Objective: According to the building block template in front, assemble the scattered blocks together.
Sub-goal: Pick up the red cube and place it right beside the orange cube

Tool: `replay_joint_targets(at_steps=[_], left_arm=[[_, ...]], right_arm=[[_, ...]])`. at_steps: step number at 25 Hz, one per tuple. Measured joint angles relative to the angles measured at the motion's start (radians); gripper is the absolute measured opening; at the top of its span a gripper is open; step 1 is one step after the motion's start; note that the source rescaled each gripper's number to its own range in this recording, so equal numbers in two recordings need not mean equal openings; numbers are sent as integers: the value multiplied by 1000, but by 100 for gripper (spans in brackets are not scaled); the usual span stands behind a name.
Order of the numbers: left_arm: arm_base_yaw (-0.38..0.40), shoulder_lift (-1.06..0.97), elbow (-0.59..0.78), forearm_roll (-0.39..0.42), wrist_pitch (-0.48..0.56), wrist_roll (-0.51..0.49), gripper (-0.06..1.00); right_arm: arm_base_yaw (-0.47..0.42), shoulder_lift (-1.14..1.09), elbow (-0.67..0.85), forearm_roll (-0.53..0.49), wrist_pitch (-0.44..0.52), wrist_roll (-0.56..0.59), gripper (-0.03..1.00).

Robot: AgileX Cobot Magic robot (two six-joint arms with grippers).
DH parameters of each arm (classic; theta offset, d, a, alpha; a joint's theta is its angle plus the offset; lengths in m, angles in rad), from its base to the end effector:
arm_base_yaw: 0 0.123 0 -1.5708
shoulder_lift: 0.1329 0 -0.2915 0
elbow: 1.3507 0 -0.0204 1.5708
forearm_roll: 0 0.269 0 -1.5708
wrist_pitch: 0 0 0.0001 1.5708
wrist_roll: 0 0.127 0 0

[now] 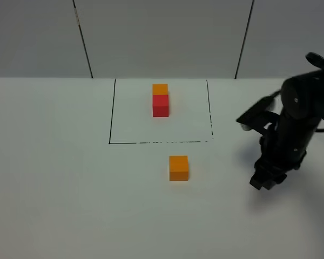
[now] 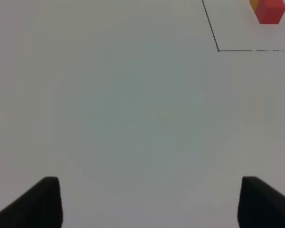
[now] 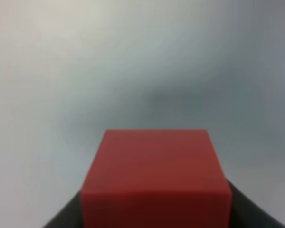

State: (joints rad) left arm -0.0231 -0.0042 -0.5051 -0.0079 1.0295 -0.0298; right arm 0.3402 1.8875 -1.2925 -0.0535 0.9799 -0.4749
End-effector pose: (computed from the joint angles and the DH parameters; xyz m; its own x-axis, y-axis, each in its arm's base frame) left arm 0.0372 -0.0017 0.2750 -0.4202 -0.0242 -0.9071 0.0150 0.9993 -0.0336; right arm 0.3622 0.1222 0.1461 -0.6627 -0.7470 -0.0518 -0.7430 0.6646 -0.0792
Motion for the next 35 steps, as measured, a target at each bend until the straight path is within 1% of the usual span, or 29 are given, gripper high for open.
replay_joint_targets(at_steps=[2, 6, 9, 11, 17, 24, 35], left_arm=[[0, 0, 0, 0, 0, 0, 71], [0, 0, 0, 0, 0, 0, 71], [0, 0, 0, 0, 0, 0, 71], [0, 0, 0, 0, 0, 0, 71], [0, 0, 0, 0, 0, 0, 71], [0, 0, 0, 0, 0, 0, 71], [0, 0, 0, 0, 0, 0, 71]], right_arm=[[33, 15, -85, -28, 47, -95, 0], [72, 96, -240, -45, 143, -220, 0], [108, 188, -344, -50, 208, -295, 0], [136, 241, -401, -50, 219, -329, 0], [196, 370, -530, -63, 229, -350, 0], [200, 428, -542, -67, 233, -393, 0], [203, 428, -544, -39, 148, -456, 0]])
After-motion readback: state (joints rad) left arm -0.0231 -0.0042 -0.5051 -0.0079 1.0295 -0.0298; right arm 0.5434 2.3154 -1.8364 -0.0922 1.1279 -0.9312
